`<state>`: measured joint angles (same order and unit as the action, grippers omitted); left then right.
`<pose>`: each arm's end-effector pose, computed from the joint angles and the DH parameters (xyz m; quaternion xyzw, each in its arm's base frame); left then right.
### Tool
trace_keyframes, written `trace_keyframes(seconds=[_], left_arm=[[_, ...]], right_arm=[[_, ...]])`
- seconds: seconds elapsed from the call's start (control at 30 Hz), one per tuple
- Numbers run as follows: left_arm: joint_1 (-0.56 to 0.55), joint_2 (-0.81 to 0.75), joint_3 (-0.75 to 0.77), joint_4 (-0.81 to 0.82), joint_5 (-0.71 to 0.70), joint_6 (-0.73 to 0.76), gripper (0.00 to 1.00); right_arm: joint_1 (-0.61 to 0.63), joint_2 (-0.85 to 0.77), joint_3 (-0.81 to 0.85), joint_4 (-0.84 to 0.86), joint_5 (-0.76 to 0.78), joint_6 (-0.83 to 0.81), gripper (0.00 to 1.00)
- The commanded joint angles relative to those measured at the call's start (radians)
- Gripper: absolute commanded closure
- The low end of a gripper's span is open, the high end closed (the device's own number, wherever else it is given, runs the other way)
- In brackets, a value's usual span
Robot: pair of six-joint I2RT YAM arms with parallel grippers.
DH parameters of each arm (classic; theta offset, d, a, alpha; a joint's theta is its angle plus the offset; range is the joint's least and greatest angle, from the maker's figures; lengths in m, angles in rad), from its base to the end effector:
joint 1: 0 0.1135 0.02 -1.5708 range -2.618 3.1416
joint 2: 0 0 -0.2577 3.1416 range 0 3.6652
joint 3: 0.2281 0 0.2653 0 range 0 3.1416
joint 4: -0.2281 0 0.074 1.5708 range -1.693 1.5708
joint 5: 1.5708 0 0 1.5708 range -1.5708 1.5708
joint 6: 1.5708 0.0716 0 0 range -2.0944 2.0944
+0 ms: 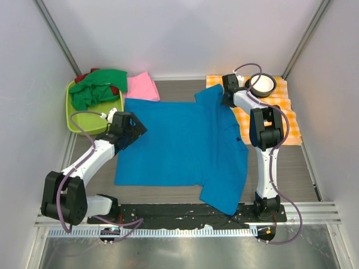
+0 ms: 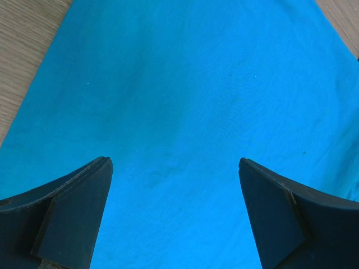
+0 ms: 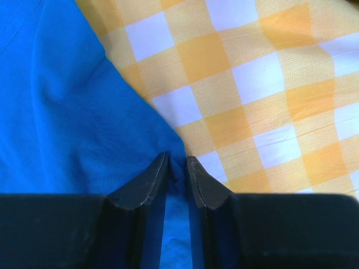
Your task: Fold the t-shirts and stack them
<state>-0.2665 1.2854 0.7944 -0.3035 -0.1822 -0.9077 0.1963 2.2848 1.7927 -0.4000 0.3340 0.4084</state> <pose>0.2975 -0.0678 0.1888 -0.3232 0.8640 -0.1387 0.3604 0.5281 0.0811 0.1288 0.1535 0.9188 -0.0519 0.3600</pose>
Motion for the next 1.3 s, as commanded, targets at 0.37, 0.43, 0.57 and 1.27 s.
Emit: trace_keyframes(seconds=[0.37,0.43,0.57,1.27], left_arm=[[0.003,-0.014,0.003,0.043,0.012,0.001,0.0],[0.003,-0.012,0.002,0.046,0.015,-0.002,0.0],[0.003,-0.026,-0.001,0.035,0.021,-0.005,0.0],[0.003,-0.198,-0.072,-0.43,-0.002,0.017,0.0]], right_arm=[[0.003,-0.068,-0.036,-0.007,0.224,0.001,0.92],[0.005,-0.073,-0.039,-0.016,0.232,0.006,0.79],[0.008,-0.105,-0.053,-0.04,0.264,0.029,0.37],[0.569,-1.149,-0.978,-0.246,0.223,0.42,0.14]])
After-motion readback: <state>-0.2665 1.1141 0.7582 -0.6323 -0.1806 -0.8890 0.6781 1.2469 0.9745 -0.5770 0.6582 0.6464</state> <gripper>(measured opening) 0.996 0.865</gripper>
